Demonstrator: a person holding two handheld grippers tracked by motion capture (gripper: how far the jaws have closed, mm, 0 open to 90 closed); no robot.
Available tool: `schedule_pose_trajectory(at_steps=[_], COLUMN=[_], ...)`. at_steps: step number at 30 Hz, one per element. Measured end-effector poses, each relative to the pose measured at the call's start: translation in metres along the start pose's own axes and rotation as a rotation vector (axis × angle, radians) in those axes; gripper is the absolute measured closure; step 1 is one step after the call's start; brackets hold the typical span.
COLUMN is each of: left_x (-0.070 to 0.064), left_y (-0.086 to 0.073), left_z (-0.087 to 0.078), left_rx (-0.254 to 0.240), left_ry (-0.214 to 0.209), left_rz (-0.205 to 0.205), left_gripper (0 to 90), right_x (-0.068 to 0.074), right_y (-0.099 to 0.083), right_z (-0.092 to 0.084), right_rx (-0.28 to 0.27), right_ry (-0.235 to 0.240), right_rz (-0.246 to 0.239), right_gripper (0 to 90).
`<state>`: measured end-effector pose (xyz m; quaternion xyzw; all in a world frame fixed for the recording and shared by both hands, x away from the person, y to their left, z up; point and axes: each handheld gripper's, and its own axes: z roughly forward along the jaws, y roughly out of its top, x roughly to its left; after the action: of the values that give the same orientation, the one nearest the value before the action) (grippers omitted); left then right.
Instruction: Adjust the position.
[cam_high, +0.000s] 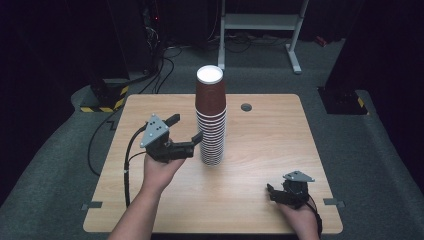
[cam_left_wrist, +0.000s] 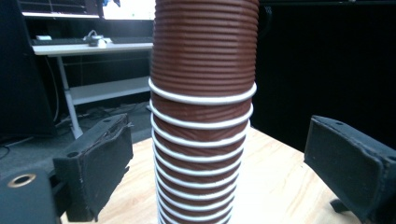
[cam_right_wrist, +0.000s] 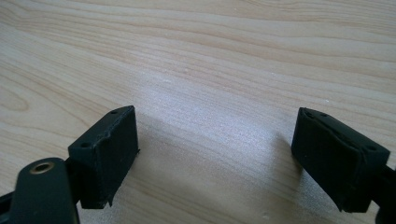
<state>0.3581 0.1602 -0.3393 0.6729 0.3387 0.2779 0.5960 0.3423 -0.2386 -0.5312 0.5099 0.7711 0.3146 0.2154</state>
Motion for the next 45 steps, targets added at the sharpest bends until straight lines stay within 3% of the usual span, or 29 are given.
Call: schedule_pose_trajectory(at_steps=[9, 14, 22, 31, 45], left_x=[0.003, 0.006, 0.006, 0.003, 0.003], left_y=[0.016, 0.022, 0.033, 0.040, 0.060], left_z=[0.009, 0.015, 0.025, 0.035, 0.053], left_rx=[-0.011, -0.023, -0.009, -0.015, -0.028], left_ry=[0.010, 0.002, 0.004, 0.012, 0.009], left_rz=[0.019, 0.005, 0.017, 0.045, 0.047], left_gripper=[6.5, 5.8, 0.3, 0.1, 0.1], right_x=[0.000, 0.000, 0.000, 0.000, 0.000], right_y=[0.000, 0.000, 0.000, 0.000, 0.000], right_z=[0.000, 0.000, 0.000, 0.000, 0.000], right_rx=[0.000, 0.000, 0.000, 0.000, -0.001], right_ry=[0.001, 0.001, 0.001, 0.001, 0.001], right_rz=[-0.001, -0.001, -0.001, -0.001, -0.004], right_gripper=[14.3, 14.4, 14.4, 14.4, 14.4])
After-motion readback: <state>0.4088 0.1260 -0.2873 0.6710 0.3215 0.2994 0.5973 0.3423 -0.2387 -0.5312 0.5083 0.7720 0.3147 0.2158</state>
